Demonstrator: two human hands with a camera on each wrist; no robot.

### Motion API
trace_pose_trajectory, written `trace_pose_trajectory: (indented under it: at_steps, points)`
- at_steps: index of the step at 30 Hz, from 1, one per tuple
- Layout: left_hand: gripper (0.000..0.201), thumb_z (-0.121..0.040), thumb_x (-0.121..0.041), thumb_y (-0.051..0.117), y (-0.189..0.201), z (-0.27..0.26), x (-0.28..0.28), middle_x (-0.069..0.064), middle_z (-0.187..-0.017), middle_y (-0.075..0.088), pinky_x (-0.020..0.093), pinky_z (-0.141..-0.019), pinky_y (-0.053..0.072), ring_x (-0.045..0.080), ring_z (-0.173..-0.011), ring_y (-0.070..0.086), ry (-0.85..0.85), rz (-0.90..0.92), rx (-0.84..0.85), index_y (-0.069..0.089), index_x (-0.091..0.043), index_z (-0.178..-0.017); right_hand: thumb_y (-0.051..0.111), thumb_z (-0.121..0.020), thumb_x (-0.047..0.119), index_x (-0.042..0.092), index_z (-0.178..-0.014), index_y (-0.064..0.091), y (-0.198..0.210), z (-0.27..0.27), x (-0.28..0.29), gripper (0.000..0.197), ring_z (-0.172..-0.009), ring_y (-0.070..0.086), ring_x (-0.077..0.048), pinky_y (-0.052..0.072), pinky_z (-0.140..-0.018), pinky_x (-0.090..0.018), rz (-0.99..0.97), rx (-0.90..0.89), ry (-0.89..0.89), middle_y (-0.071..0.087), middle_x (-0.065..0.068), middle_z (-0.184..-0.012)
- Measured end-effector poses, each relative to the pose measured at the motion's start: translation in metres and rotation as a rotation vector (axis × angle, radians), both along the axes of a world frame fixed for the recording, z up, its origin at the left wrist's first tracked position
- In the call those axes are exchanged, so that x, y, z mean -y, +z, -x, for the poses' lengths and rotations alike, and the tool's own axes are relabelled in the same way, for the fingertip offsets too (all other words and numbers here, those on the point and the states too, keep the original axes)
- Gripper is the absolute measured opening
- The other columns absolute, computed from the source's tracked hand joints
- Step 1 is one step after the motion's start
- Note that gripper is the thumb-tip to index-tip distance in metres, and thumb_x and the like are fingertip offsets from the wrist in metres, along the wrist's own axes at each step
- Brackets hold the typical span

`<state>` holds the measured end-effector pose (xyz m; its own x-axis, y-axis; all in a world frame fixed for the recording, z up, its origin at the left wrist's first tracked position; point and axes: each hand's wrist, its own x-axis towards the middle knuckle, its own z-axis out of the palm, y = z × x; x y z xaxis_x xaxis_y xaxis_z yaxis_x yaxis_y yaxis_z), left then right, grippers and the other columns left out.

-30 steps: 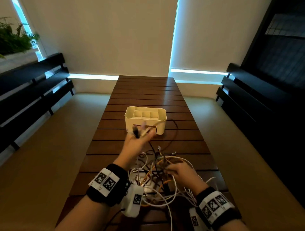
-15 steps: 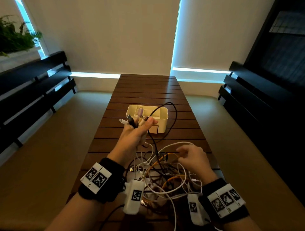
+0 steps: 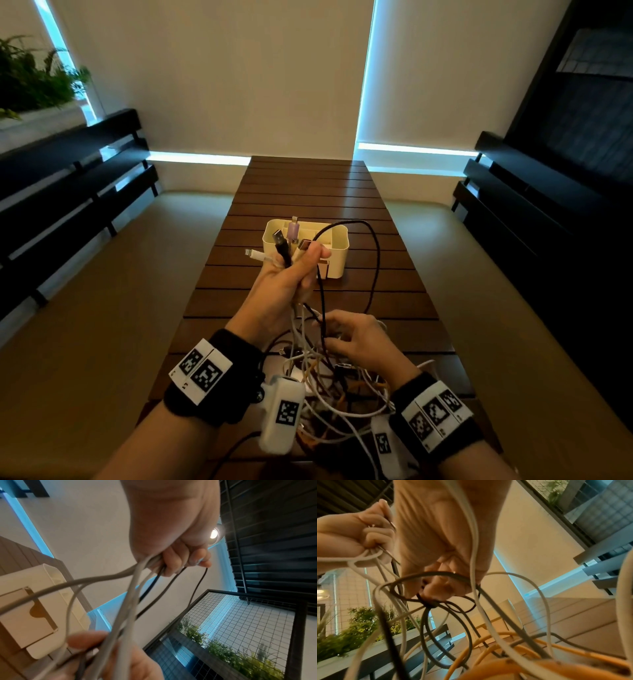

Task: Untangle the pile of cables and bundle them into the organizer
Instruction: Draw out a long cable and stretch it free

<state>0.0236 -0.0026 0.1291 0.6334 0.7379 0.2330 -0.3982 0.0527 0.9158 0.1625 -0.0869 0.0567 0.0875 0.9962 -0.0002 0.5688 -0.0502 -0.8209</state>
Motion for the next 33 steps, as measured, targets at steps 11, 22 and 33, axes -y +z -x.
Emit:
trace_pose_trajectory:
  at_steps: [11,22,33]
  points:
    - [0.055,-0.082,-0.025,0.07,-0.035,-0.003,-0.005,-0.017,-0.112,0.05,0.005,-0.074,0.042,0.001,-0.102,0.052,0.019,-0.162,-0.557,0.046,-0.015,-0.131,0.065,-0.084,0.012,0.024,-0.086,0.059,0.024,-0.021,0.01,0.013,-0.064,0.061,0.009,0.047,-0.059,-0.008,-0.271,0.095,-0.362,0.065,0.012,-0.07]
    - [0.025,-0.083,-0.014,0.07,-0.077,-0.021,0.004,-0.008,-0.136,0.046,0.011,-0.077,0.04,-0.013,-0.109,0.042,-0.035,-0.112,-0.527,0.064,-0.027,-0.062,0.042,-0.096,0.014,0.019,-0.088,0.047,0.043,-0.038,0.014,0.011,-0.064,0.066,-0.019,0.054,-0.059,-0.029,-0.223,-0.144,-0.429,0.063,-0.005,-0.07]
    - [0.022,-0.085,-0.014,0.067,-0.073,0.001,-0.015,-0.022,-0.077,0.056,0.011,-0.061,0.041,-0.013,-0.067,0.056,0.242,0.076,-0.448,0.061,-0.007,-0.105,0.036,-0.099,0.01,0.02,-0.092,0.057,0.071,-0.056,0.025,0.025,-0.039,0.028,-0.001,0.025,-0.04,-0.016,-0.476,-0.379,-0.547,0.036,0.012,-0.042]
